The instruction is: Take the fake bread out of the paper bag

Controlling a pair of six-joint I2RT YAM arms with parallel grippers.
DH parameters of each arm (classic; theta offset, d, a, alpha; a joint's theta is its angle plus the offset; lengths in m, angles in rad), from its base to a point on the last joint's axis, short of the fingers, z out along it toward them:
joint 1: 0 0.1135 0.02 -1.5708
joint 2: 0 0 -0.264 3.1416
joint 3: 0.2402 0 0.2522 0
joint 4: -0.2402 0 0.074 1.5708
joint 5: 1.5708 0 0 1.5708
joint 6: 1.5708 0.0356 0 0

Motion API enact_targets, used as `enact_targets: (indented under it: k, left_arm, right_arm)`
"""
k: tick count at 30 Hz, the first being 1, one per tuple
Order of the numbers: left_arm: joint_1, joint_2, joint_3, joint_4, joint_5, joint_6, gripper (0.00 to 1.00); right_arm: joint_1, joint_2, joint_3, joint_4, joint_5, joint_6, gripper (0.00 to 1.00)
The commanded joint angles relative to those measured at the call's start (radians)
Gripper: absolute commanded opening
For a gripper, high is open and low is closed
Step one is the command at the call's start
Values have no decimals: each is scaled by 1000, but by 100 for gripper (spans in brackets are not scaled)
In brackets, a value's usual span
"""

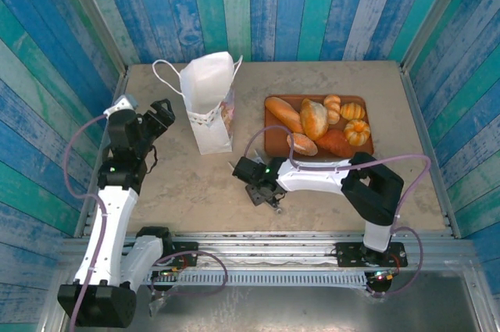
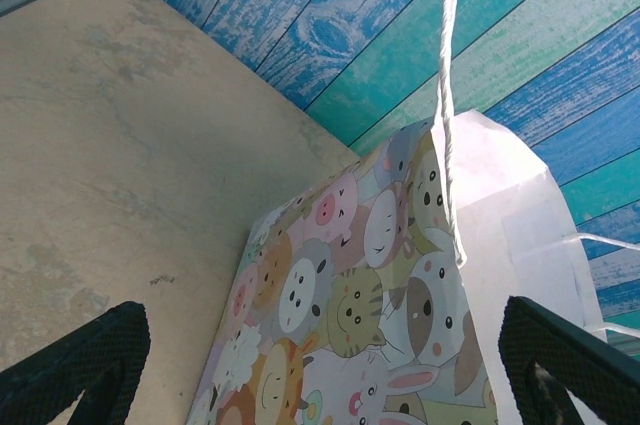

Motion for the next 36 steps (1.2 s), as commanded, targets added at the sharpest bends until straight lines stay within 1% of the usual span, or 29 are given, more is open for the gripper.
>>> enact_targets:
  k: [1,8,11,14,20,23,26,28,31,33,36]
  left_arm:
    - [5,11,-5,22,-7,23,94]
    - [5,15,4,1,-24,45,94]
    - [5,0,5,-9,-54,55,94]
    - [5,-26,6,-23,-96,65,94]
    - [5,-109,-17,-58,-203,104,94]
    - [5,-166,-51,-59,-244,125,94]
    - [5,-226,-98,-46,-277,139,94]
    - [5,-267,-142,-28,-295,148,94]
    - [5,-314,-216,12,-329,159,94]
    - [5,-336,-269,49,-351,153,94]
    - [5,-353,-356,144,-342,160,94]
  right_arm:
    - [-25,21,33,-37,-18,4,100]
    - [-25,-7,56,-76,-25,20,100]
    - [-25,-57,66,-104,-18,30,100]
    - [-25,-135,70,-138,16,46,100]
    - [-53,-347,39,-208,140,103,100]
    - [-91,-476,-17,-217,200,125,100]
    - [-126,-614,-93,-219,309,162,100]
    - [-150,-712,-145,-224,384,179,100]
    - [-201,-849,-206,-225,453,187,100]
    - [-246,-928,-241,-226,486,181,100]
    - [-321,-1016,-284,-224,514,165,100]
